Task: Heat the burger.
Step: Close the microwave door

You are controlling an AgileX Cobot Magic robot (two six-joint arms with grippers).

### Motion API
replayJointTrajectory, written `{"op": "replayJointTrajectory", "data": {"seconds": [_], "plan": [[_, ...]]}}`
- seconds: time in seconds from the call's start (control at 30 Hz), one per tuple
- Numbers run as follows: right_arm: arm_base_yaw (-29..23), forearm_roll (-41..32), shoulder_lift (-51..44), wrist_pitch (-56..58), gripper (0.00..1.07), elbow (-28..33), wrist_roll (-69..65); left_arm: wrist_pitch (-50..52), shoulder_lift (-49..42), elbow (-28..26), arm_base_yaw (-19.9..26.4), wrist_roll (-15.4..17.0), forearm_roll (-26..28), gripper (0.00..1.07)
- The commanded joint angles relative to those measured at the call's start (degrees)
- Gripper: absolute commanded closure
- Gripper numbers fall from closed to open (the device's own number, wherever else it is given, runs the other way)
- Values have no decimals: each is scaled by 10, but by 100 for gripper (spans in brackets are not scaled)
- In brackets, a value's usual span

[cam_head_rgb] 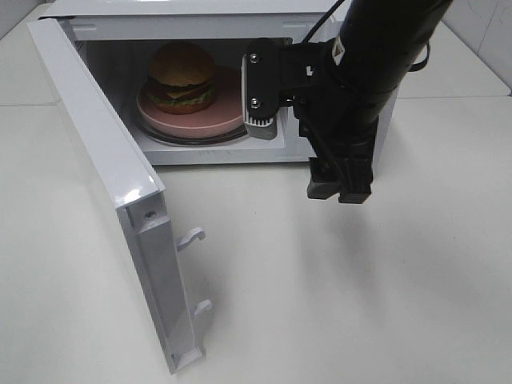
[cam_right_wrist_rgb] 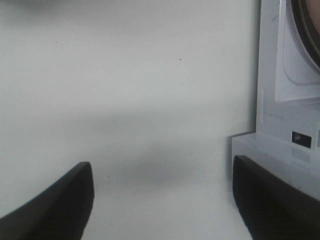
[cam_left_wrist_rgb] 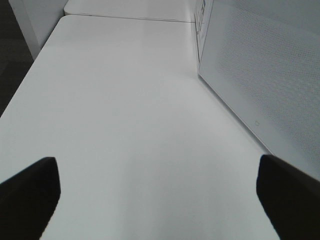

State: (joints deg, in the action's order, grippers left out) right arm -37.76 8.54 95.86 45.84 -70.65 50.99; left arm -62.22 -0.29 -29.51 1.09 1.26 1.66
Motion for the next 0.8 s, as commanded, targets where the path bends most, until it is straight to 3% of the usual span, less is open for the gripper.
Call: {"op": "replayJointTrajectory", "data": {"seconds": [0.03,0.27,0.47,0.53,0.63,0.8], "plan": [[-2,4,-45,-5,31,36,-23,9,-10,0,1,-1,-1,4],[5,14,-127,-1,31,121,-85,9,-10,0,1,-1,-1,4],[41,19,-176,3,31,179,-147,9,-10,0,1,-1,-1,4],[77,15,-202,3,31,212,-196,9,-10,0,1,-1,-1,4],[88,15,-206,3,31,217,-206,9,-10,0,1,-1,-1,4],[153,14,-213,3,31,233,-268,9,-10,0,1,-1,-1,4]]}}
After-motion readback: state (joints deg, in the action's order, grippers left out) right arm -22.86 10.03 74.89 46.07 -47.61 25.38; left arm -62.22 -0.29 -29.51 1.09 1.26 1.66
